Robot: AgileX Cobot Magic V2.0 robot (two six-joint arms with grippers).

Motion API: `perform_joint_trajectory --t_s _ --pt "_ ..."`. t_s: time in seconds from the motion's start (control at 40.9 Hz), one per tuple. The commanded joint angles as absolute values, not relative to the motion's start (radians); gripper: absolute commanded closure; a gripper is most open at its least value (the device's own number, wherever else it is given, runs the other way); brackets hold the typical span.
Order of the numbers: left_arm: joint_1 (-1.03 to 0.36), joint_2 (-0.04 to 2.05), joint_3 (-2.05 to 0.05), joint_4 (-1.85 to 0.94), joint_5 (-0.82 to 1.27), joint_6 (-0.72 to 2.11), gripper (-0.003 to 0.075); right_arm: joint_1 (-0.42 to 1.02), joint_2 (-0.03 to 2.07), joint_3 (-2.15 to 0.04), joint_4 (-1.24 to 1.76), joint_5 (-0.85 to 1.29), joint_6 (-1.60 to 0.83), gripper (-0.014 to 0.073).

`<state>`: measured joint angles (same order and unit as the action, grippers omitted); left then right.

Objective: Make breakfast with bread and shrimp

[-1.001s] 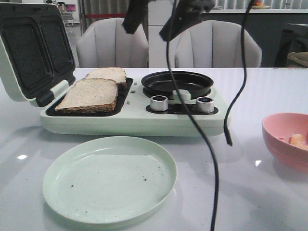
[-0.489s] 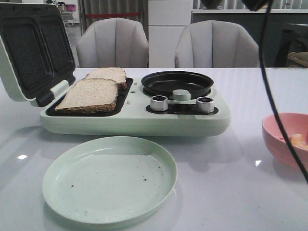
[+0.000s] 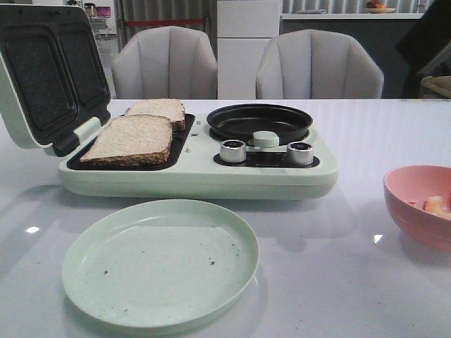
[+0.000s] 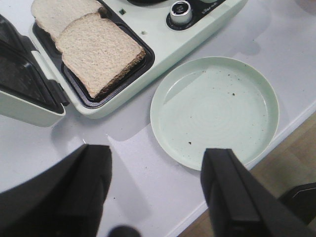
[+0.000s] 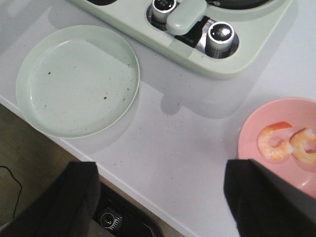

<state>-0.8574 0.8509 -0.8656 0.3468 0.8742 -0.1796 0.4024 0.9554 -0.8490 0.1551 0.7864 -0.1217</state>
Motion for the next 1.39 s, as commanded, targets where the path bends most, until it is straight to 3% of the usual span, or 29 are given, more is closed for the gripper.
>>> perform_joint_trajectory --t_s 0.0,0.318,0.611,0.684,1.001,1.148,1.368 --pt "-0.865 0.853 -0.891 0.375 0.823 -0.184 0.0264 0.398 0.929 -0.865 0.159 0.726 -0.120 -0.0026" --pt "-0.761 1.015 -1.056 0.381 1.052 -0.190 0.0264 0.398 0.931 -0.865 0.159 0.742 -0.120 -0.0026" --pt "-0.335 1.202 -1.170 0.306 1.035 -0.172 0.0272 0.398 0.931 -0.865 0.159 0.742 -0.120 -0.0026" --pt "-0.226 1.238 -1.187 0.222 0.993 -0.104 0.0314 0.398 0.931 -0.865 0.159 0.742 -0.120 -0.0026" --pt "0.179 1.413 -1.265 -0.349 0.820 0.285 0.0626 0.398 0.931 -0.865 0.159 0.742 -0.120 -0.0026" --pt "0.249 1.530 -1.345 -0.539 0.787 0.382 0.0621 0.398 0.931 -0.865 0.159 0.742 -0.120 -0.0026" --pt "0.242 1.699 -1.502 -0.698 0.779 0.391 0.0621 0.398 0.931 -0.865 0.159 0.742 -0.120 -0.0026"
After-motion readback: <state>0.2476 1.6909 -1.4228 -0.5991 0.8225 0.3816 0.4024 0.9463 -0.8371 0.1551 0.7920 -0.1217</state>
